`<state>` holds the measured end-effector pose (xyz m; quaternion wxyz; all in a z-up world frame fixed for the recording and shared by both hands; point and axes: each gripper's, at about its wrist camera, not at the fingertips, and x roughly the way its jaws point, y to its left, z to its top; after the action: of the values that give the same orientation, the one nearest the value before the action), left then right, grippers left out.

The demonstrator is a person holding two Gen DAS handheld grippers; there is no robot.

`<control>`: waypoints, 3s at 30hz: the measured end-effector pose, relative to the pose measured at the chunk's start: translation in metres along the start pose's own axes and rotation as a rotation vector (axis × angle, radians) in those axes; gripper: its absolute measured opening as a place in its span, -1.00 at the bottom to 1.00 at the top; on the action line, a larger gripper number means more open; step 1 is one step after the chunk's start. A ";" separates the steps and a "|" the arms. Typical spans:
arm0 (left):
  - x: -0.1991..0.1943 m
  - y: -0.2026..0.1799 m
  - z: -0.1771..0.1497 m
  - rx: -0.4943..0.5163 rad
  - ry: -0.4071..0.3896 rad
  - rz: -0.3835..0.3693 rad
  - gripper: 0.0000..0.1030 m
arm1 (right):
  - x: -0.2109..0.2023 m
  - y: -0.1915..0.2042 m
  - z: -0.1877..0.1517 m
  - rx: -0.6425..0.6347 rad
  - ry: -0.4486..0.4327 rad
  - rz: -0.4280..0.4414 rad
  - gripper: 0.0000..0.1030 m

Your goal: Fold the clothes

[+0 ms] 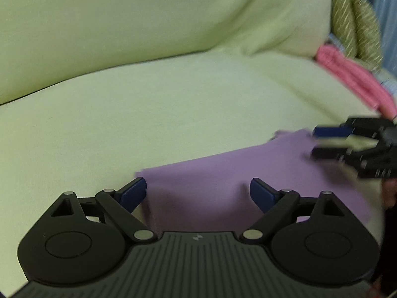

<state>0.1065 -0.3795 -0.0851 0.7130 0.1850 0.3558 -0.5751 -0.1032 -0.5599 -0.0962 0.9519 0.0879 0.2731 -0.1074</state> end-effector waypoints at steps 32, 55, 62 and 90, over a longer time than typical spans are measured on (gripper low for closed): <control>-0.019 -0.037 -0.034 0.036 0.069 0.191 0.86 | -0.042 0.041 -0.037 -0.028 0.079 0.004 -0.02; -0.042 -0.054 -0.072 0.163 0.010 0.076 0.98 | -0.038 0.029 -0.032 -0.006 0.052 -0.009 -0.01; -0.024 -0.062 -0.055 0.244 -0.019 0.050 0.97 | 0.004 0.026 -0.010 -0.040 0.038 0.015 -0.01; -0.033 -0.049 -0.035 0.144 -0.013 0.035 0.97 | -0.046 0.004 -0.027 0.058 0.015 -0.063 0.25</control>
<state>0.0469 -0.3458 -0.0780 0.7101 0.2386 0.3056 -0.5878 -0.1537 -0.5427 -0.0937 0.9430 0.1077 0.2797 -0.1445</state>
